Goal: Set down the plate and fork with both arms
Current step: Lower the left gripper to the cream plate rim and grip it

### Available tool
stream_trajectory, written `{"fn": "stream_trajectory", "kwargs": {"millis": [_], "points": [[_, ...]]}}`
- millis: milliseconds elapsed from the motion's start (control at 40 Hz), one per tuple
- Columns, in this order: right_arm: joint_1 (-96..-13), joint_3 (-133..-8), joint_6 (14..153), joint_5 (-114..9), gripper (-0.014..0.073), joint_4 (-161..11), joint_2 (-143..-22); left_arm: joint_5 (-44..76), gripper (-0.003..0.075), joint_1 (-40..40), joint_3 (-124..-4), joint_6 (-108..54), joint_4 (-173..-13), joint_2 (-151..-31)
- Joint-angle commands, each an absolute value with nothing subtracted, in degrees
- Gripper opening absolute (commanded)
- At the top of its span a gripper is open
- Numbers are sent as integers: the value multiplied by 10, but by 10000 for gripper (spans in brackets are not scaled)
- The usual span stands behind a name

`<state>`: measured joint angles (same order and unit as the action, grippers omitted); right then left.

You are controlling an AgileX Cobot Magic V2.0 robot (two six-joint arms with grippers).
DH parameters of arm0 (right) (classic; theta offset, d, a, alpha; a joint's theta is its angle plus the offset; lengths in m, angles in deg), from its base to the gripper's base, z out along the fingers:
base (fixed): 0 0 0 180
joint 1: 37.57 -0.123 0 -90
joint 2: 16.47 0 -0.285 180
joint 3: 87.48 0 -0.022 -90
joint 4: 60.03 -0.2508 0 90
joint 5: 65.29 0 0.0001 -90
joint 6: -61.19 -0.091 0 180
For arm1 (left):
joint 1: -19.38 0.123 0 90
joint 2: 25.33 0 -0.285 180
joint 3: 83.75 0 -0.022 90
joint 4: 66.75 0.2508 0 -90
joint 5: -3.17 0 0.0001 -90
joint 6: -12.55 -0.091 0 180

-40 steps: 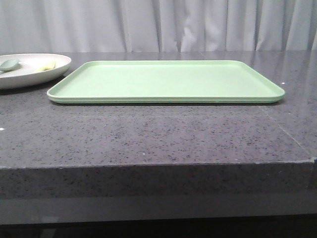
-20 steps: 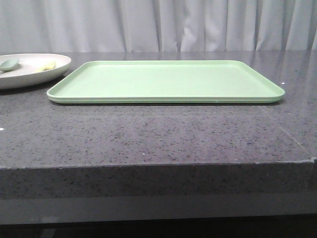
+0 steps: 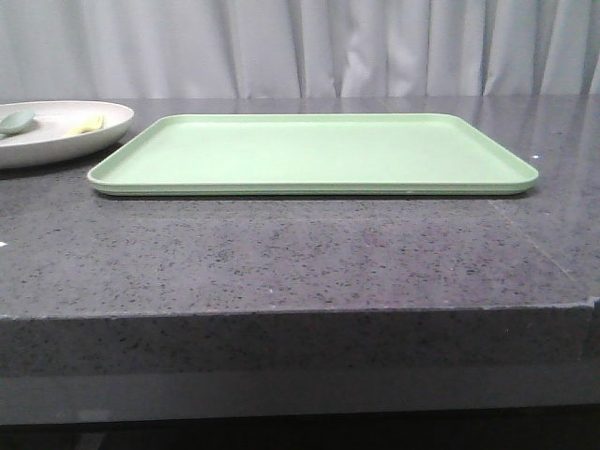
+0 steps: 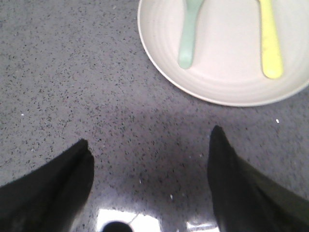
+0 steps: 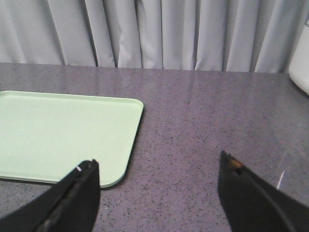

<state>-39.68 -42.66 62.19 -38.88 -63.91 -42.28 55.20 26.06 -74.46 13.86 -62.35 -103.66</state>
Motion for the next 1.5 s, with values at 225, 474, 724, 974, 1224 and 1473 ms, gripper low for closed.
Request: {"fn": "stream_trajectory", "kwargs": {"millis": [225, 474, 724, 974, 1224, 1473], "points": [[-395, -442, 625, -436, 538, -640, -433, 529, 485, 396, -894, 2, -947, -1216], [-395, -442, 625, -436, 538, -640, -433, 505, 482, 414, -917, -20, -1033, -1297], [-395, -442, 625, -436, 538, -640, -433, 482, 482, 413, -917, -35, -1083, -1355], [-395, -442, 625, -436, 538, -640, -433, 480, 433, 413, -917, -59, -1130, -1388], [-395, -442, 625, -436, 538, -640, -433, 478, 205, 413, -917, -60, -1126, -1392], [-395, -442, 625, -435, 538, -640, -433, 471, 42, 413, -917, -60, -1126, -1392]]}}
